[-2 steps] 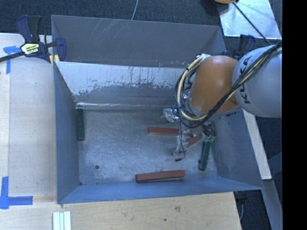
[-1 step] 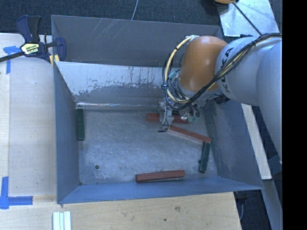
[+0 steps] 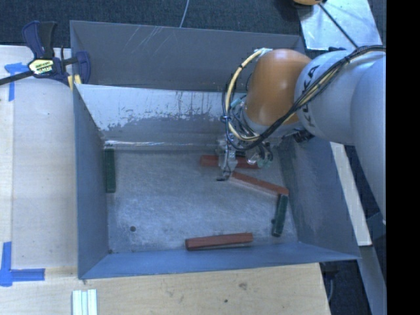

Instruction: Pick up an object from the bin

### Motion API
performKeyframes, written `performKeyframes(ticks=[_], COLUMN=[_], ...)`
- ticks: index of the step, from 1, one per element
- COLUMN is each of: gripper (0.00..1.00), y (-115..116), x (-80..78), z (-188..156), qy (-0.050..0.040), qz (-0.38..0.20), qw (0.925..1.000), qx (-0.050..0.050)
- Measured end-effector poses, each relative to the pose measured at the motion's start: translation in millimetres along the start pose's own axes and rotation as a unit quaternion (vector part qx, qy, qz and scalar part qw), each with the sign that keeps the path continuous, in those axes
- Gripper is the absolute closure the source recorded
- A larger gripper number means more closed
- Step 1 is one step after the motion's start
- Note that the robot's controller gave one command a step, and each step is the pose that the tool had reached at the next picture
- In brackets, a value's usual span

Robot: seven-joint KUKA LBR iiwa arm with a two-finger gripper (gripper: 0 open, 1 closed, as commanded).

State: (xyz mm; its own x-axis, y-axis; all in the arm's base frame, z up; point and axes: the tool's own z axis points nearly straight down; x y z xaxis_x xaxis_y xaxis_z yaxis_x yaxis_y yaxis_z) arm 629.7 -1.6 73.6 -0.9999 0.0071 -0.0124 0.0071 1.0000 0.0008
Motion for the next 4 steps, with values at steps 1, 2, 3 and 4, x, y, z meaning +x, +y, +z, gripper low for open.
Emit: performKeyframes(ticks=[1, 2, 3, 4], gripper=[0.00, 1.00, 1.00, 1.00], y=[79.4, 79.3, 79.3, 81.7], x=[29.0, 28.3, 28.3, 45.8], z=[-1.3, -2.1, -2.1, -42.7], qy=[0.0056, 0.0046, 0.0045, 0.0092], qz=[0.098, 0.097, 0.097, 0.079], qw=[0.9952, 0.9953, 0.9953, 0.9968], qx=[0.001, 0.001, 0.001, 0.002])
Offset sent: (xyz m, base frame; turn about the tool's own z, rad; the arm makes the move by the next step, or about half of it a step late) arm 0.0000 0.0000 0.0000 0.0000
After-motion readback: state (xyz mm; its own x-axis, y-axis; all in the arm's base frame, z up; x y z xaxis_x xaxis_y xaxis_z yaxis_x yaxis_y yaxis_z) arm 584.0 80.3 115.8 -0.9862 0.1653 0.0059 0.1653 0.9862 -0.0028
